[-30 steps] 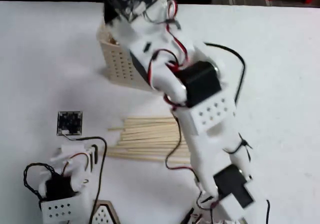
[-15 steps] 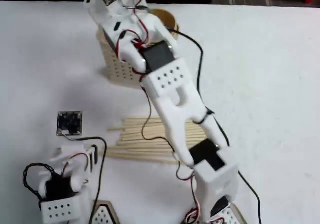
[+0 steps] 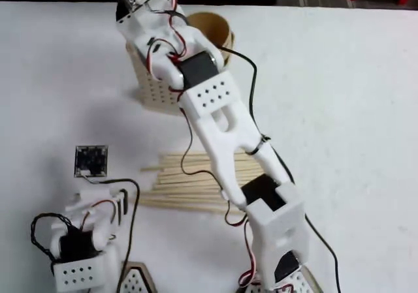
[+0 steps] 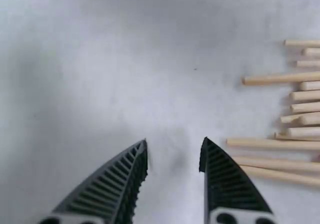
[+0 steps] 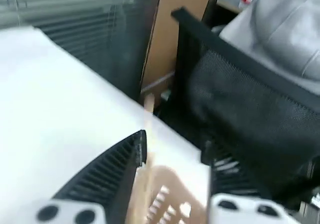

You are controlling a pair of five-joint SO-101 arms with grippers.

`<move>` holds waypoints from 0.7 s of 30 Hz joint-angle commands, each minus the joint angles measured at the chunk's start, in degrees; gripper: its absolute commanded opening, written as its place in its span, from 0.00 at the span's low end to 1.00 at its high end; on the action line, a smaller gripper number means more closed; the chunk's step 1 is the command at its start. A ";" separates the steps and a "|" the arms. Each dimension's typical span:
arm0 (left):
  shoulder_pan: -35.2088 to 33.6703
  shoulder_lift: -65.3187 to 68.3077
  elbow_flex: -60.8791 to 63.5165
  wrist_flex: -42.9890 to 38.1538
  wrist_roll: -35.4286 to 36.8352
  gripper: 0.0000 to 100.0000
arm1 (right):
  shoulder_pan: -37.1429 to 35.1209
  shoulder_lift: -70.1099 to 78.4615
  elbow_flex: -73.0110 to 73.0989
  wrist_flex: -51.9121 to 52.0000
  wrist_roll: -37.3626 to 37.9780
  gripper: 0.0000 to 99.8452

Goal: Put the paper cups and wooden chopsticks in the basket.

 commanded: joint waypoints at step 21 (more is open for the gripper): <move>0.84 -0.57 -0.26 0.44 0.70 0.18 | 2.42 -43.82 -1.93 55.69 -0.09 0.02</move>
